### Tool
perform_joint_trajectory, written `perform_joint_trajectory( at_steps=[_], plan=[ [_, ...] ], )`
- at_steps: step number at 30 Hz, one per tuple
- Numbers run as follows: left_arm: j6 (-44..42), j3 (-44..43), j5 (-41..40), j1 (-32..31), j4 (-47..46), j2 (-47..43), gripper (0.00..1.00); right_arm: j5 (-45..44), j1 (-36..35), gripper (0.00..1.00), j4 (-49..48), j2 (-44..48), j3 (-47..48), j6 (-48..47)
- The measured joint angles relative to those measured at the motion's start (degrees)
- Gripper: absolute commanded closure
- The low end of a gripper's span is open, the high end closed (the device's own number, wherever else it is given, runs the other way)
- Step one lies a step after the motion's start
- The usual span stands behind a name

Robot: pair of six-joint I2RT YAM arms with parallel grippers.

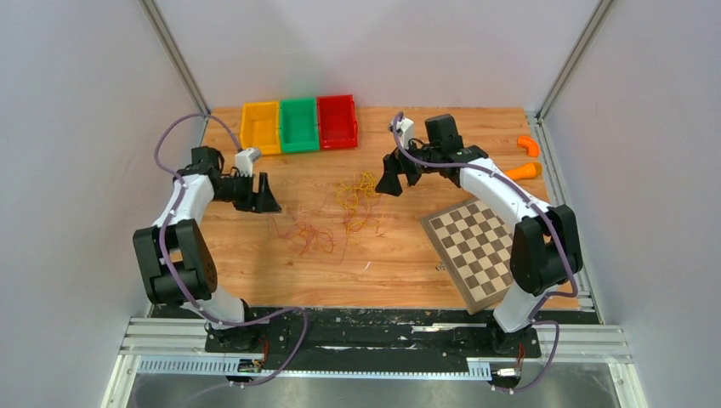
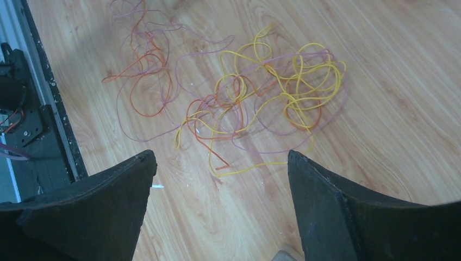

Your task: Untangle the cables

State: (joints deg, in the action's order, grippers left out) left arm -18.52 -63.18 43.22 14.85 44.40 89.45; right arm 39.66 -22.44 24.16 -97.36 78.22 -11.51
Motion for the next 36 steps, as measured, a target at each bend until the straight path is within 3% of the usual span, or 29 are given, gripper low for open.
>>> perform_joint_trajectory(
  at_steps=[6,10,12,14,16,18,20,27,31,36],
  plan=[
    [-3.39,0.00,1.68,-7.91,-0.98,0.00,0.05,0.76,-1.29,0.11,0.04,-1.51,1.38,-0.17],
    [-7.21,0.00,-0.61,-12.98,-1.33,0.15,0.10,0.96,-1.44,0.11,0.11,-2.32,2.51,-0.15],
    [-9.01,-0.04,-2.45,-15.47,-1.66,0.74,0.16,0.96,-1.44,0.11,0.13,-2.58,3.08,-0.15],
    [-10.56,-0.13,-4.44,-17.62,-1.84,1.62,0.34,0.96,-1.44,0.12,0.15,-2.84,3.76,-0.15],
    [-11.69,-0.26,-6.05,-19.04,-1.81,2.29,0.71,0.92,-1.44,0.12,0.26,-2.84,4.37,-0.13],
    [-12.35,-0.83,-7.52,-19.74,-1.27,2.51,0.93,0.90,-1.44,0.13,0.28,-2.84,5.07,-0.13],
    [-12.76,-2.51,-8.39,-19.80,-0.17,2.36,1.00,0.87,-1.44,0.12,0.33,-2.84,5.75,-0.13],
    [-9.49,-14.69,-5.33,-19.71,3.32,-6.82,1.00,2.47,-1.53,0.01,-1.09,-2.84,9.38,2.56],
    [-3.41,-25.75,-0.22,-19.71,2.25,-13.62,1.00,4.70,-2.45,0.00,-8.00,-2.84,11.96,7.93],
    [4.96,-39.39,4.39,-19.71,-1.77,-15.08,1.00,7.04,-6.34,0.00,-18.60,-2.84,17.49,14.64]
  ],
)
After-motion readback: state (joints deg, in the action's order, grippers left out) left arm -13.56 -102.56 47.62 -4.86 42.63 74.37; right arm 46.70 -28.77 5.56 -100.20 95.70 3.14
